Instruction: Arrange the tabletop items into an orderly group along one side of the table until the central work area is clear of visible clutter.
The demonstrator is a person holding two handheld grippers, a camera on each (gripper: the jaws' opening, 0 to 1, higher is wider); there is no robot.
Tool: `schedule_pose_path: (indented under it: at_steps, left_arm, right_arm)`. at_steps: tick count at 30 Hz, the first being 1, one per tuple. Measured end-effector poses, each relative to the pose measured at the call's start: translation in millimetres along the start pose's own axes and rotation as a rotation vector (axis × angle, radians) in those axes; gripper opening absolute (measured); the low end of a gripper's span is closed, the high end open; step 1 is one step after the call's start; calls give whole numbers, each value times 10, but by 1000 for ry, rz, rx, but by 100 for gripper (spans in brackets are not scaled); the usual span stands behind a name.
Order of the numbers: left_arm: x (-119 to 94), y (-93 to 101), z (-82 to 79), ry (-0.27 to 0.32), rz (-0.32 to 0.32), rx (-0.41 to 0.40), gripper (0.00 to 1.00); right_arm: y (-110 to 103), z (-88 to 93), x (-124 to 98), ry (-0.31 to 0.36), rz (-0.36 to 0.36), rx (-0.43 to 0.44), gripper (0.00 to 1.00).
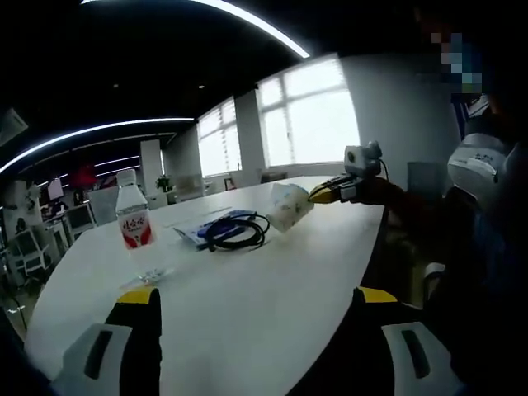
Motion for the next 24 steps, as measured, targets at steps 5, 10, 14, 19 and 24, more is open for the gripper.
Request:
schedule_pose_path:
  at_steps: [5, 10, 14, 19, 24]
  left_arm:
    - [0, 24, -8, 2, 8, 7, 95]
    - [2, 32, -14, 3, 7, 9, 95]
    - [-3, 40, -18, 4, 8, 10, 95]
    - [-13, 25, -16, 6, -1, 10, 95]
    - [-19, -8, -32, 12, -10, 7, 95]
  right_arm:
    - [4, -50, 15, -17, 0, -29, 0]
    - [23, -99, 33, -41, 2, -66, 0]
    - [32, -144, 46, -56, -5, -90, 0]
    - [60, -200, 68, -70, -9, -113, 0]
    - [64, -294, 116, -79, -28, -138, 0]
Point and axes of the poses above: the point that each gripper's makers call its tool centre point, and the gripper's own axes: x roughly forward along the fingers, y roughly to its right, z roughly out of its underside, the point moved 5 cm from there along -x, roughly backward along the fingers, and after that the axes turned 15 degrees about -z, right-handed, at the moved point
